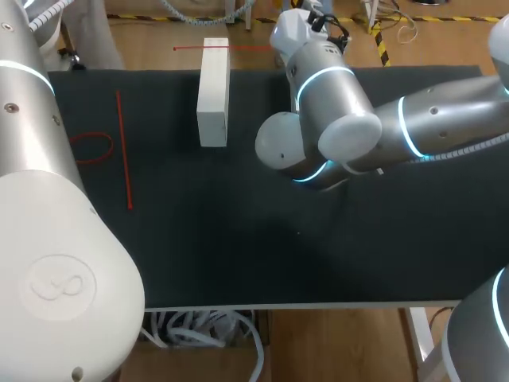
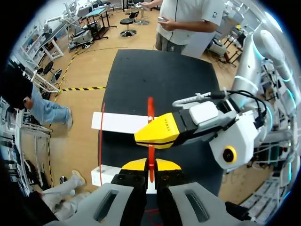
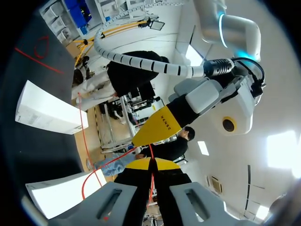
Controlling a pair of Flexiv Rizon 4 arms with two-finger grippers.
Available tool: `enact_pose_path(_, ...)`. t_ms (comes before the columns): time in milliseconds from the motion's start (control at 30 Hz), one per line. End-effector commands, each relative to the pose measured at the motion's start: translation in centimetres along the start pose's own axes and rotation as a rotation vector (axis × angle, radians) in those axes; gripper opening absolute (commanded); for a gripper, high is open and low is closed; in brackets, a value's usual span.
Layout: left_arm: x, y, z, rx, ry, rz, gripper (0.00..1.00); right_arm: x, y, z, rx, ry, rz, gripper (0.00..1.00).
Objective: Grab the tape and strap the tape.
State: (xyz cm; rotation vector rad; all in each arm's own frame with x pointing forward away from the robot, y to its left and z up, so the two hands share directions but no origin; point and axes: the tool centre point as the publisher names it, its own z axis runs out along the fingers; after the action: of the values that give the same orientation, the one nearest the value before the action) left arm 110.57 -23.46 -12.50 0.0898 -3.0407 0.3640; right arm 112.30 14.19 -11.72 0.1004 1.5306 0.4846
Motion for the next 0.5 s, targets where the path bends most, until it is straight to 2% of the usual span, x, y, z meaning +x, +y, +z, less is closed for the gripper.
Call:
enact_pose_path(33,-0.07,-0.18,-0.12,-0.005,0.003,-0.001,0.00,-0.30,-0.02,0.05,-0.002,0.008,-0.001,0.00)
enact_pose_path(500,-0.07,-0.18,-0.12,-0.005,0.003,-0.001,0.00,-0.20,-0.29,-0.01,0.007,0.003,0.003,0.00)
